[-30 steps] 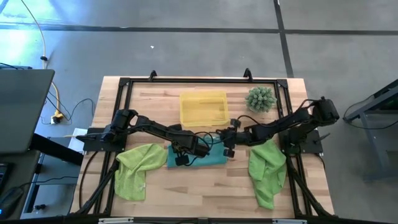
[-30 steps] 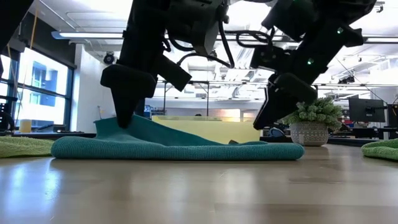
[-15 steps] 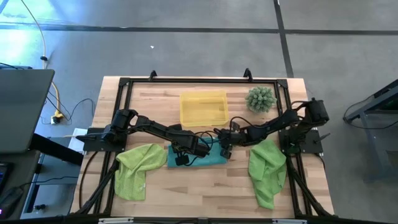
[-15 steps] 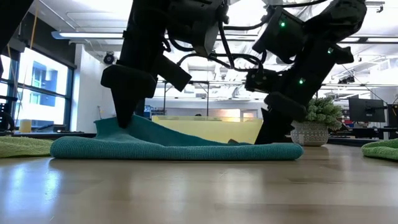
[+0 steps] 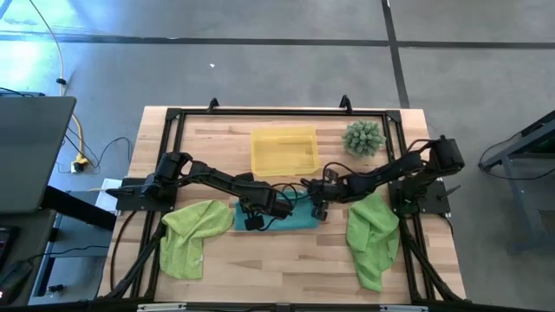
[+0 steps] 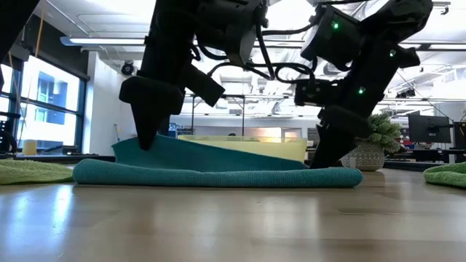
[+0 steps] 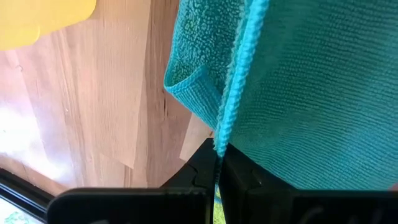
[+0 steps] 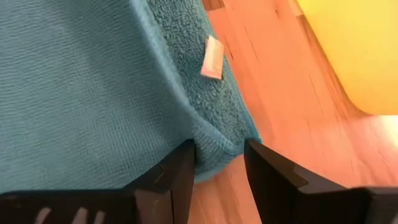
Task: Roll microfiber towels into tight, uniform cylinder then place into a basket
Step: Fold the blue microfiber cloth
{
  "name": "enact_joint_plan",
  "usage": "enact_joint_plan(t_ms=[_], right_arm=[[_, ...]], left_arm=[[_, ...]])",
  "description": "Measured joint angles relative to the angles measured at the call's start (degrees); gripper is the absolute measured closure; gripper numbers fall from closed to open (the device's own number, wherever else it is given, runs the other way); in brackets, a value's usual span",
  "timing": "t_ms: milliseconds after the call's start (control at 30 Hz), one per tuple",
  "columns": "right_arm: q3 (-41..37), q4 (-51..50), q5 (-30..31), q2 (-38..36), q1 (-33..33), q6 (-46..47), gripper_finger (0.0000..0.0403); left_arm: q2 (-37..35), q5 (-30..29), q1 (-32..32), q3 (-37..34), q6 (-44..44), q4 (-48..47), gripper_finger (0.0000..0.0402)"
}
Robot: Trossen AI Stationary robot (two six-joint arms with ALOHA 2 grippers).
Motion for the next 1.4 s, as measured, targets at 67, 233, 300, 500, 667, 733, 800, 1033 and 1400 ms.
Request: enact_joint_plan(t_ms=[67,233,300,500,667,733,800,1033,1400], right_arm=[[0.0,0.0,0.0,-0.8,0.0,0.0,0.0270],[0.0,-0.3,0.1,-1.3,0.6,0.0,0.0271],[0.0,-0.2,0.1,-1.4,1.0,0.1,0.0279],[0.0,-0.1,0.0,-1.4,1.5,1.8,0.0324],[0.0,-0.1,0.7,-1.4,1.5,1.0,0.0323],[0.0,0.2,0.7,-1.4,1.5,0.2,0.0310],[0.0,0.9,0.8,-1.4,1.5,-0.5,0.0295],[0.0,1.4,0.8,-1.4,1.4,-1.5,0.0275],[0.0,4.2,2.9,-1.1,1.4,-6.7,0.0276]], left_arm=[[0.0,0.0,0.0,0.0,0.0,0.3,0.0401],[0.0,0.0,0.0,0.0,0.0,1.1,0.0401],[0.0,0.0,0.0,0.0,0.0,1.1,0.0402],[0.0,0.0,-0.3,0.0,0.0,1.1,0.0402],[0.0,0.2,-1.3,0.0,0.0,1.1,0.0401],[0.0,0.2,-1.9,0.0,0.0,1.1,0.0401],[0.0,0.3,-2.6,0.0,0.0,1.1,0.0402],[0.0,0.2,-3.5,0.0,0.0,1.1,0.0401],[0.0,0.3,-3.7,0.0,-0.1,1.2,0.0401]])
